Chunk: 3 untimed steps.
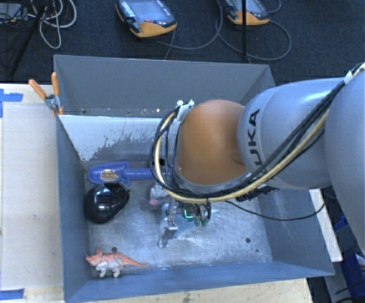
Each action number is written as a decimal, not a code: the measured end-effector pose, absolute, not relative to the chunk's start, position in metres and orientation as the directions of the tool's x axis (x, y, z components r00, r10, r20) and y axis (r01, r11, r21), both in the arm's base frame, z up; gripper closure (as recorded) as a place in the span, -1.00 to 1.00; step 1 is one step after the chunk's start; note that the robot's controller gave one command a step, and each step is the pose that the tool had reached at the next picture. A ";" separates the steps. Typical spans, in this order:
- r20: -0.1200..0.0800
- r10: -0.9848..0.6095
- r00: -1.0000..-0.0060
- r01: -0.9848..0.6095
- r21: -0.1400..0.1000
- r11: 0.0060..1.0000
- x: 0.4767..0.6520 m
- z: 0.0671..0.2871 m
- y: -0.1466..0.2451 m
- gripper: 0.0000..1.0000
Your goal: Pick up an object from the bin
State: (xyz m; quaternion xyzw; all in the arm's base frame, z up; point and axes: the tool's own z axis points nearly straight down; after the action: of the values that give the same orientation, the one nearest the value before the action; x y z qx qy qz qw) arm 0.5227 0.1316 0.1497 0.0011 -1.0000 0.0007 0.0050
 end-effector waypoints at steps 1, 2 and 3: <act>0.003 0.001 -1.000 0.001 0.000 1.000 0.525 0.154 0.131 -1.00; -0.021 -0.034 -0.999 -0.034 0.004 0.999 0.573 0.076 0.095 1.00; -0.021 -0.033 -0.999 -0.033 0.004 0.999 0.573 0.076 0.095 1.00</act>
Offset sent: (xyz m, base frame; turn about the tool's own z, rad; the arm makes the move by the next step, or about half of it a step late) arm 0.0435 -0.0379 -0.0797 -0.0356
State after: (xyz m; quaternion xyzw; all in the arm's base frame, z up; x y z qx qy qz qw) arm 0.5728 0.0947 0.0764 0.0166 -0.9998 -0.0023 -0.0103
